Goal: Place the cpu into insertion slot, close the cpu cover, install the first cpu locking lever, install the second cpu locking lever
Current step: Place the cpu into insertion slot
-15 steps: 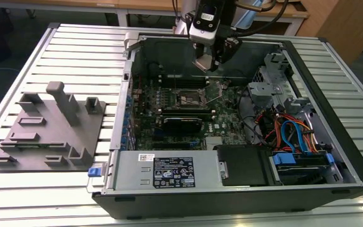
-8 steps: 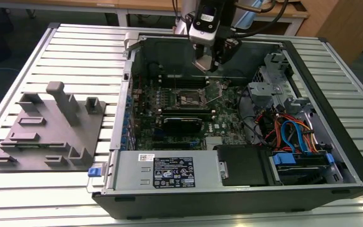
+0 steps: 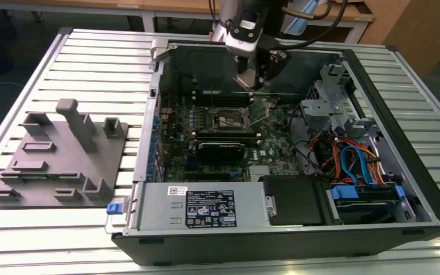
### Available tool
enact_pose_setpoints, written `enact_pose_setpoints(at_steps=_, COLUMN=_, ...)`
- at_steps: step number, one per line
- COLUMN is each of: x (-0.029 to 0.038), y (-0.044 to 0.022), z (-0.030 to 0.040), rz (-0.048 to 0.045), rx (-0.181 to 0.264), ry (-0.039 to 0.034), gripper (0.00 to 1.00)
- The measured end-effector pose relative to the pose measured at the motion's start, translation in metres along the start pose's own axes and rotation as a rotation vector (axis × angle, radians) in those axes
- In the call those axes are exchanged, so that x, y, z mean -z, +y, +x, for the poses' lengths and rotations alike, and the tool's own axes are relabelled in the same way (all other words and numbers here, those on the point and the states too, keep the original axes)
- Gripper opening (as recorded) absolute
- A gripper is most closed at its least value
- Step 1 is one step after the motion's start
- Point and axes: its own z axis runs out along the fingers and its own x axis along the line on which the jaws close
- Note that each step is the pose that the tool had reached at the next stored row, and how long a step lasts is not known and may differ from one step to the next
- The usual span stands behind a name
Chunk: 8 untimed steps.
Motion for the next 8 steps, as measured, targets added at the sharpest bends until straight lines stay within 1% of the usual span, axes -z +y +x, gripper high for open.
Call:
enact_pose_setpoints(at_steps=5, x=-0.0018, y=-0.0001, z=0.0, rz=-0.0012, rx=-0.09, ry=-0.0082, gripper=0.54)
enact_pose_setpoints(at_steps=6, x=-0.0019, y=-0.0002, z=-0.0001, rz=-0.0013, rx=-0.103, ry=-0.0093, gripper=0.54)
enact_pose_setpoints(at_steps=8, x=-0.0019, y=-0.0002, z=-0.0001, rz=-0.0013, rx=-0.11, ry=-0.0099, gripper=0.54)
